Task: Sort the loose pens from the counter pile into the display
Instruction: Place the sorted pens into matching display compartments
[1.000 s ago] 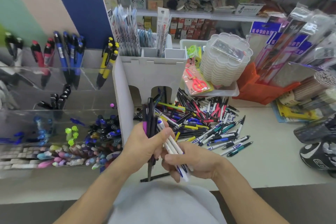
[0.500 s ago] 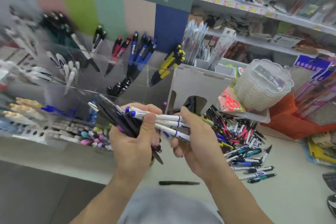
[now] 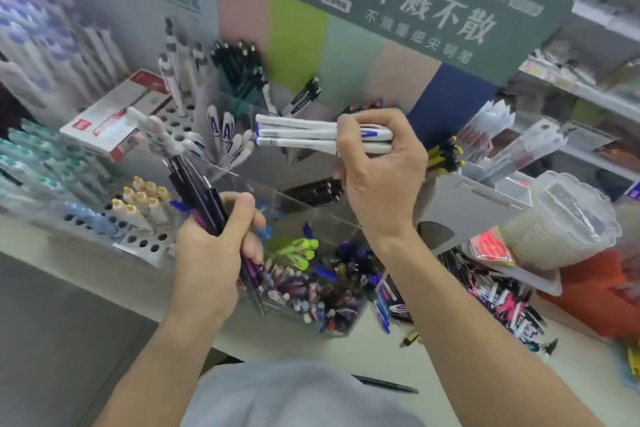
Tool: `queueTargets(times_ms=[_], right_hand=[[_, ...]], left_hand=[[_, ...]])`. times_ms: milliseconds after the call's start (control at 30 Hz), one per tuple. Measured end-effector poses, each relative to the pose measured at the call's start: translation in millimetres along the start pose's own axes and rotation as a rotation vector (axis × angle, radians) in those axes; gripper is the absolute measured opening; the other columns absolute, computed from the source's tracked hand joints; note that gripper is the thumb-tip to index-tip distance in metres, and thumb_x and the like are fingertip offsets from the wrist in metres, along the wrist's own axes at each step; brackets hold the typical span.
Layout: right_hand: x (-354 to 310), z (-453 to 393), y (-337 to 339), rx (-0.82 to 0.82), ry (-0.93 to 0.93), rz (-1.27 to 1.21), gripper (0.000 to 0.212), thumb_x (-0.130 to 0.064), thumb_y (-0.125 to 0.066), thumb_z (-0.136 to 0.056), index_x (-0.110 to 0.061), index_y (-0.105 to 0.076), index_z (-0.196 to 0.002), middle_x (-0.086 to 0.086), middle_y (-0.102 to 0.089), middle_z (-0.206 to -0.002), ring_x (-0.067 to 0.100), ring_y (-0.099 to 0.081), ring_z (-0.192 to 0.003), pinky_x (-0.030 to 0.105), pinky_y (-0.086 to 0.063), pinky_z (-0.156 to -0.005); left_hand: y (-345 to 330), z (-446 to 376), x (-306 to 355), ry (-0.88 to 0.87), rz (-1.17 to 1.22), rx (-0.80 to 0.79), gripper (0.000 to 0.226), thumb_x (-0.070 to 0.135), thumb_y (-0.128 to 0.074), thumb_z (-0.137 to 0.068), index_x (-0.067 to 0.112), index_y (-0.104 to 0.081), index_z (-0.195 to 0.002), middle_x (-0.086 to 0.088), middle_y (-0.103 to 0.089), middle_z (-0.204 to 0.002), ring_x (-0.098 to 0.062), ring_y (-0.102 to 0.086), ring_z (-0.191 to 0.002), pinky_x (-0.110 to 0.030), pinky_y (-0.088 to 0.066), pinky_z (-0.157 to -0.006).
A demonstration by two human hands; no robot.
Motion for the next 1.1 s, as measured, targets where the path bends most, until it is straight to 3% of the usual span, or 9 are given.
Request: queueTargets(times_ms=[100,167,267,367,533,667,867,1000,1100], right_hand=[[-17.6,-20.0,-50.5,-0.163,0.344,0.222,0.011,-0.008,-0.072,-0.091,-0.008,-0.066,-0.082,0.000,-0.066,-0.067,0.010,-0.059,-0.054,0.023,-0.048,-0.052],[-14.5,-23.7,-89.6,-0.309,0.477,0.356,0.010,-0.008,-0.072,-0.089,-0.001,-0.068,-0.083,0.006,-0.067,-0.074,0.015,-0.059,-0.062,0.026,-0.048,-0.059],[6.7,-18.3,-144.5,-0.565,0.557,0.556,0.014,-0.013,-0.071,-0.088,0.000,-0.065,-0.085,0.012,-0.065,-0.076,0.030,-0.061,-0.065,0.036,-0.047,-0.058],[26.4,-6.5,-176.5,-0.703,0.581,0.784,0.024,-0.025,-0.064,-0.096,-0.001,-0.061,-0.096,0.014,-0.062,-0.085,0.037,-0.061,-0.067,0.034,-0.037,-0.052],[24.5,12.8,-161.9,-0.406,0.570,0.916,0.053,-0.050,-0.069,-0.088,-0.012,-0.052,-0.120,0.007,-0.051,-0.108,0.022,-0.059,-0.073,0.029,-0.044,-0.044],[47.2,30.1,-146.1,-0.308,0.385,0.844,0.074,-0.052,-0.077,-0.078,-0.014,-0.041,-0.129,0.007,-0.042,-0.118,0.026,-0.057,-0.091,0.038,-0.057,-0.061],[49.8,31.5,-182.3,-0.380,0.348,0.868,0.063,-0.051,-0.075,-0.084,-0.015,-0.042,-0.124,0.007,-0.047,-0.115,0.026,-0.062,-0.078,0.031,-0.051,-0.050],[39.2,19.5,-188.9,-0.381,0.445,0.732,0.054,-0.039,-0.074,-0.089,-0.019,-0.039,-0.126,0.009,-0.045,-0.111,0.019,-0.050,-0.061,0.031,-0.050,-0.041],[35.4,10.5,-173.6,-0.311,0.550,0.685,0.033,-0.029,-0.073,-0.093,-0.012,-0.060,-0.118,0.012,-0.054,-0.114,0.017,-0.055,-0.066,0.033,-0.051,-0.040]], left_hand=[[23.8,-9.1,-1.3,0.038,-0.025,0.016,0.018,0.028,-0.064,-0.087,0.020,-0.066,-0.072,-0.019,-0.050,-0.068,-0.016,-0.041,-0.040,-0.027,-0.041,-0.044],[40.3,-16.7,0.9,0.035,-0.050,0.062,0.013,0.027,-0.064,-0.089,0.016,-0.068,-0.085,-0.014,-0.061,-0.070,-0.016,-0.042,-0.040,-0.028,-0.042,-0.044],[60.0,-29.5,6.2,0.010,-0.115,0.143,0.007,0.021,-0.062,-0.096,0.018,-0.067,-0.100,-0.005,-0.072,-0.076,-0.015,-0.044,-0.040,-0.028,-0.044,-0.044],[68.3,-38.9,9.1,-0.014,-0.124,0.144,0.006,0.021,-0.063,-0.096,0.019,-0.068,-0.094,-0.004,-0.068,-0.067,-0.017,-0.044,-0.041,-0.032,-0.044,-0.049],[77.8,-46.2,6.5,0.003,-0.106,0.128,0.018,0.021,-0.066,-0.095,0.024,-0.070,-0.078,-0.007,-0.062,-0.060,-0.018,-0.045,-0.040,-0.035,-0.044,-0.050],[82.5,-48.3,5.6,0.023,-0.088,0.124,0.018,0.019,-0.066,-0.094,0.020,-0.068,-0.077,-0.008,-0.060,-0.058,-0.018,-0.044,-0.039,-0.035,-0.043,-0.048],[79.7,-47.9,9.2,0.038,-0.082,0.066,0.016,0.016,-0.066,-0.093,0.017,-0.069,-0.077,-0.010,-0.064,-0.064,-0.020,-0.044,-0.041,-0.035,-0.045,-0.047],[78.3,-47.1,9.0,0.048,-0.110,0.038,0.011,0.015,-0.066,-0.094,0.008,-0.067,-0.085,-0.008,-0.065,-0.064,-0.020,-0.045,-0.041,-0.036,-0.045,-0.048],[76.6,-45.4,7.5,0.071,-0.112,0.003,0.014,0.019,-0.067,-0.092,0.010,-0.068,-0.082,-0.019,-0.060,-0.063,-0.021,-0.045,-0.041,-0.037,-0.045,-0.049]])
Point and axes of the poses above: each hand's wrist, its own z-axis away from the middle knuckle, its own y-axis out of the back of the hand, x = y × z, the point moved 7 cm from there along -z, towards the middle knuckle
